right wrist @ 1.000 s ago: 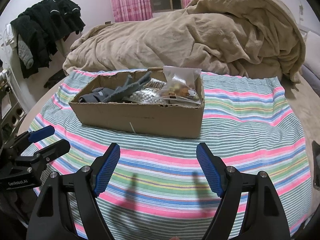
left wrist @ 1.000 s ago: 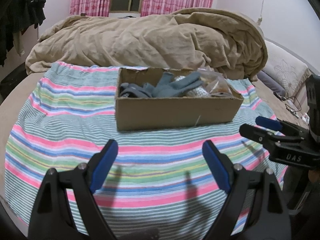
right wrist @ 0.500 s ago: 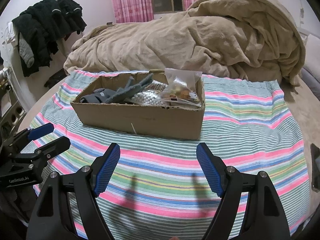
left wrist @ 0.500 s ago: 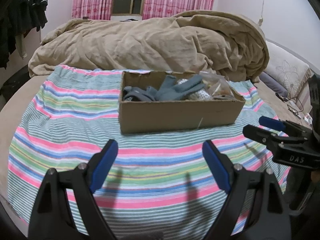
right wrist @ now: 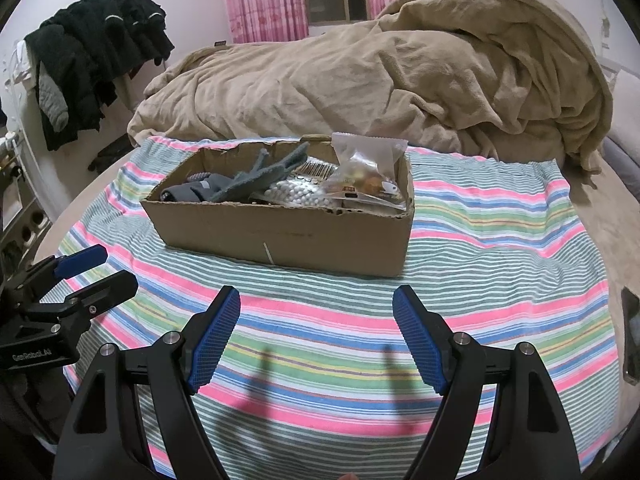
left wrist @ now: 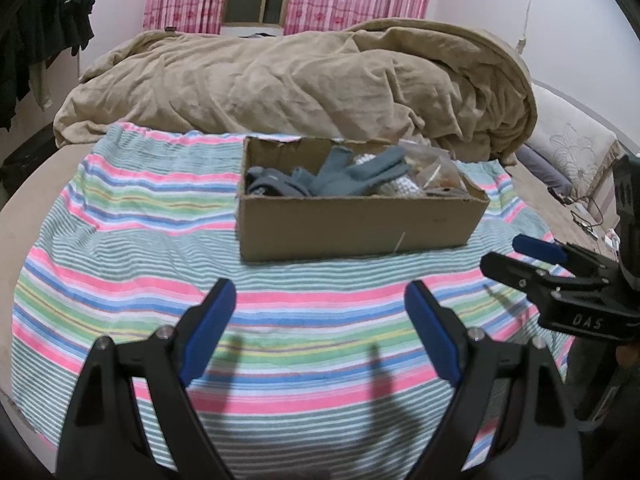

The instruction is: Organize objects

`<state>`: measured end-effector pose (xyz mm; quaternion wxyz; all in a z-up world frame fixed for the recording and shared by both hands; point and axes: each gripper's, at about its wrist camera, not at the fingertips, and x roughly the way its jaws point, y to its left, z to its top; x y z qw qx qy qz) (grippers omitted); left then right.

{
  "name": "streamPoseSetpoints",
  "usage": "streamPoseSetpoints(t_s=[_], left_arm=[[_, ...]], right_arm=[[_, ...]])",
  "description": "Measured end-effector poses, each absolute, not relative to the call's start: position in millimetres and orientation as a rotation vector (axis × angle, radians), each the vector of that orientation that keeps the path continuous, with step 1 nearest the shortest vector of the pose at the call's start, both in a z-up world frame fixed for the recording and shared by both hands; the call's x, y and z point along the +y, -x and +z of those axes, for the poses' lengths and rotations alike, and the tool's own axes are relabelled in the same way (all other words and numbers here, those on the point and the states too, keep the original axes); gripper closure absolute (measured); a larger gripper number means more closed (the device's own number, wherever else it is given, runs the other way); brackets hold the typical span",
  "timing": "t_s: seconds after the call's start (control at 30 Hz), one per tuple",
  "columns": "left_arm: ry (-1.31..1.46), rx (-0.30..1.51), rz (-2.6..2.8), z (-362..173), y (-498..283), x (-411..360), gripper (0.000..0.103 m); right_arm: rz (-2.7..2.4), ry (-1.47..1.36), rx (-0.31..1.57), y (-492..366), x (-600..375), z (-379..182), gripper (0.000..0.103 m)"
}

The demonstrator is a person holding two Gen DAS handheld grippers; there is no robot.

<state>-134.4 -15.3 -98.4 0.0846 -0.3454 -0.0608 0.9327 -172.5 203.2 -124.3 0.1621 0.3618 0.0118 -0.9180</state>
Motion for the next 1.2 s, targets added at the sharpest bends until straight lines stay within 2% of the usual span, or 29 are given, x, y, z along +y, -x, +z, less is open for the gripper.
streamPoseSetpoints(t_s=[1.2], left_arm=[[1.023, -0.165, 2.768, -99.6, 132.8, -9.3, 0.016]], right_arm=[[-2.622, -1.029, 0.037, 172.4, 202.5, -127.0, 0.022]])
